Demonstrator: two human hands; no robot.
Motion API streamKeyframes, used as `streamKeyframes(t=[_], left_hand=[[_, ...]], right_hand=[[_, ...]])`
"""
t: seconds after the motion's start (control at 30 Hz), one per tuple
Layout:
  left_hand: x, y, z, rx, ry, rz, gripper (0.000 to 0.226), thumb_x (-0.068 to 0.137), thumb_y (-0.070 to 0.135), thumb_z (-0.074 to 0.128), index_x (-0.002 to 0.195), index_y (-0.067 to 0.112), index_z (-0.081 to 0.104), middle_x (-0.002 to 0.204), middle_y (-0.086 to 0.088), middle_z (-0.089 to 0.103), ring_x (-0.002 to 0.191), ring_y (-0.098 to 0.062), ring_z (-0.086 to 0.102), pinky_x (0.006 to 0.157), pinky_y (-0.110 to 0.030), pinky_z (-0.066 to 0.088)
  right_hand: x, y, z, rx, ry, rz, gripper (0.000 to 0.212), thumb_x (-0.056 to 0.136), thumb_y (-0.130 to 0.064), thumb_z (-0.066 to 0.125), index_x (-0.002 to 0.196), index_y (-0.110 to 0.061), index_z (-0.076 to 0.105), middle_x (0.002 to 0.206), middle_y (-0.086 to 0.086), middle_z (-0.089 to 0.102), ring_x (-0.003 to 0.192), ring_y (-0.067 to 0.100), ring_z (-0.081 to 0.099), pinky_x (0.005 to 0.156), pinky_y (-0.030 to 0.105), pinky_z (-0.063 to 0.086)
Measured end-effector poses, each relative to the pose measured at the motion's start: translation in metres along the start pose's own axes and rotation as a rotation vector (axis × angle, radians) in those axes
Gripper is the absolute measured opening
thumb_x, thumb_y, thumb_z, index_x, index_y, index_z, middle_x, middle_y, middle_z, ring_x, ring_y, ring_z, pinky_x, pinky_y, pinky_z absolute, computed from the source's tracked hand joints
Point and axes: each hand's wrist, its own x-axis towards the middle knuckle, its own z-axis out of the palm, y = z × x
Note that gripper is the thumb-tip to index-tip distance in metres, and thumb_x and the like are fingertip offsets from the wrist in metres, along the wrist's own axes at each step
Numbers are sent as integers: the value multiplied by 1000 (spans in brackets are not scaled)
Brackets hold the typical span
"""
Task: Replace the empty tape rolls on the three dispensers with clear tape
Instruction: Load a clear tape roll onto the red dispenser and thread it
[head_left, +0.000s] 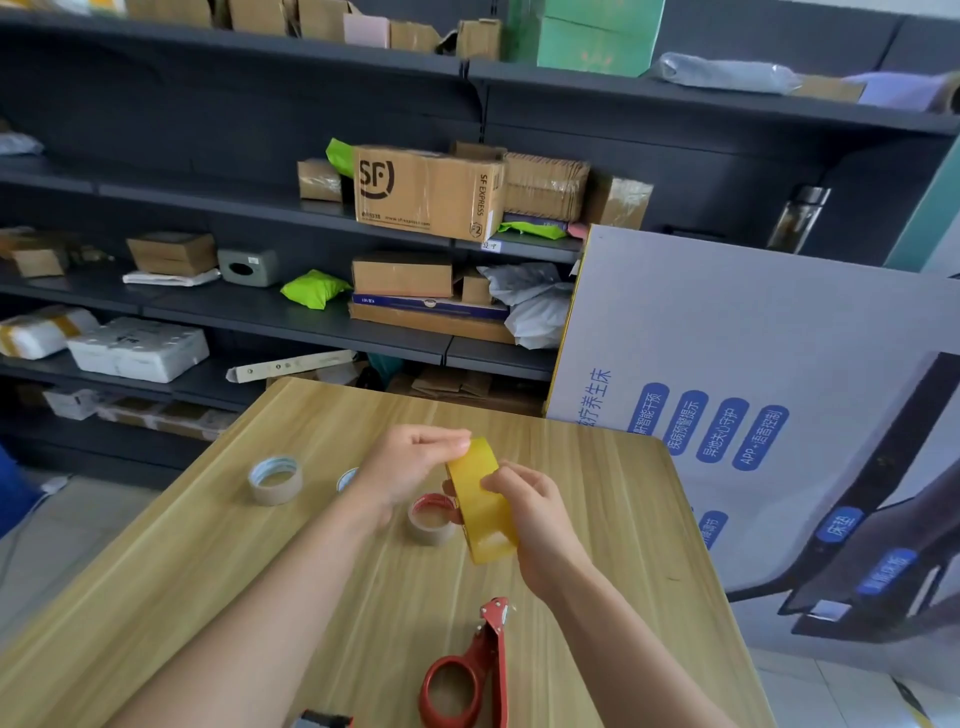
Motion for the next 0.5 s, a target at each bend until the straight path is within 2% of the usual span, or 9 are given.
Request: streamKeyframes(t=[0.1,0.2,0.3,0.4,0.5], left_hand=[[4,8,-10,-6,1,-60,16,81,15,73,97,12,76,97,3,73,90,-4,60,80,-25,39],[5,11,-16,50,19,13,8,81,11,73,88,12,76,88,0,74,82,-6,63,71,-20,44],[7,10,-16,217,60,116,5,82,13,73,82,16,77,83,2,75,85,-9,67,77,-24,52],[5,11,-11,391,89,214,10,87,19,67,88,18,77,87,9,73,87,-8,67,79,-26,52],[-1,10,-7,443,44,330,19,90,18,63,104,15,75,103,11,71,98,-3,64,90,-23,50]], right_hand=[[-1,3,4,0,-10,-38,27,78,-10,52,92,4,69,93,25,73,70,30,69,59,27,54],[-2,7,4,25,-32,-78,35,70,-14,51,93,4,70,93,28,72,69,29,67,58,28,54],[-2,9,4,47,-61,-108,35,70,-13,50,92,6,70,91,31,70,67,27,67,57,26,53],[0,13,3,55,-51,-126,34,69,-13,50,90,5,70,90,30,70,68,26,67,59,25,53],[5,15,0,20,-12,-147,36,67,-15,50,90,0,72,90,24,72,74,22,67,65,26,53]])
